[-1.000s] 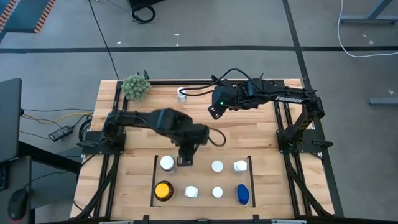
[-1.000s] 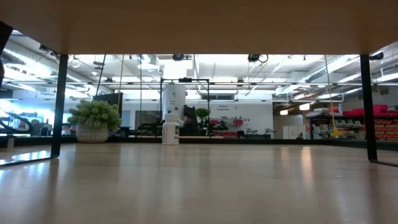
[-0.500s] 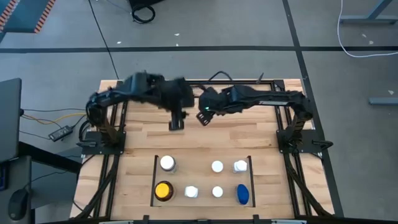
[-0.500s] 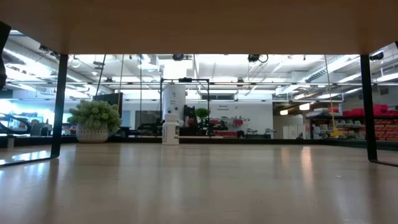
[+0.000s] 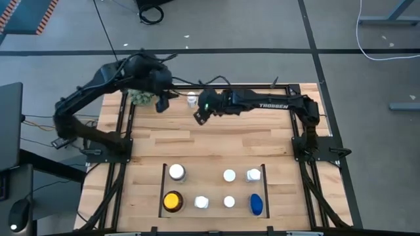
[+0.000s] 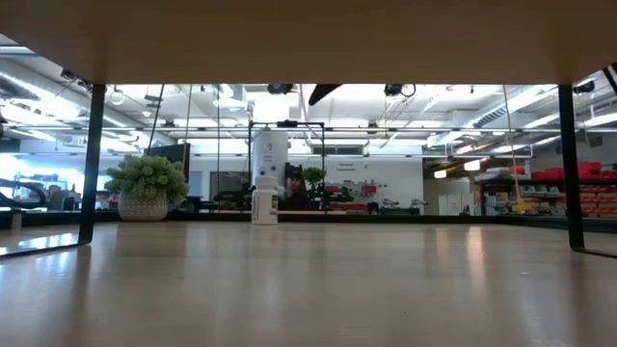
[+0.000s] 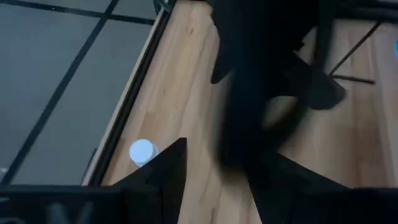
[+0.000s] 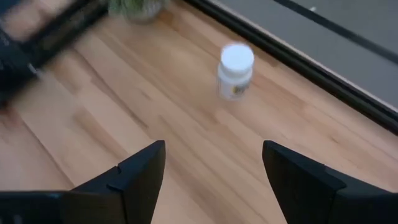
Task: Pick and place medicine bottles onto shelf by color
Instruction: Put the white pill bottle on the shelf
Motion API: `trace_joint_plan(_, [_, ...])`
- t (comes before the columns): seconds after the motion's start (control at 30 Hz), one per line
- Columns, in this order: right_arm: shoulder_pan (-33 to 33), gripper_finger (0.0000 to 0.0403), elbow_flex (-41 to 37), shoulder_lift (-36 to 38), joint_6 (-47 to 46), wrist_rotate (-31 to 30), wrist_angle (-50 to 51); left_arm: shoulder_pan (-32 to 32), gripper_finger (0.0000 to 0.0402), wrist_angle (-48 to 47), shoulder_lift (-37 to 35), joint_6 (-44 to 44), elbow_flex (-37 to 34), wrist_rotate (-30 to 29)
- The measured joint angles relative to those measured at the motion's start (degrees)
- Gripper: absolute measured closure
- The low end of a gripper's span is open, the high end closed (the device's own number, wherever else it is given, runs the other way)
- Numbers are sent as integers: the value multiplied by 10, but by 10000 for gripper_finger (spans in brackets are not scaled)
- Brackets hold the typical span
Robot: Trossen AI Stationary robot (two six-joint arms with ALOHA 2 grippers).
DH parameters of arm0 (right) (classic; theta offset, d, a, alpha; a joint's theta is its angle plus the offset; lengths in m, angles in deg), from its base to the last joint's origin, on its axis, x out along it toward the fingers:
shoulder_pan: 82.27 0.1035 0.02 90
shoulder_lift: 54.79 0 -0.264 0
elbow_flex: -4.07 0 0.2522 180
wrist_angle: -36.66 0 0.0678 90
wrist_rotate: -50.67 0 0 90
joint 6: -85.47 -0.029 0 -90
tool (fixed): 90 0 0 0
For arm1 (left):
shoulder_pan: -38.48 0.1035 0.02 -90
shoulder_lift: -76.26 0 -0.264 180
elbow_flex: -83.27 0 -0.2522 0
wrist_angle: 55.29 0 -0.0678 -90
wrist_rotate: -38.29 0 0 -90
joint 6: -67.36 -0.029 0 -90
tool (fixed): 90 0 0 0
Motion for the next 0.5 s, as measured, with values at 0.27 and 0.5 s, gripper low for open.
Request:
trace_joint_plan(0.27, [-30,128,0,-8,79,36,-88,74,236,96,-94,35,-175,78])
trace_joint_plan(0.5, [-50,128,2,-15,95,38,-140,100,234,111,-106,35,-231,78])
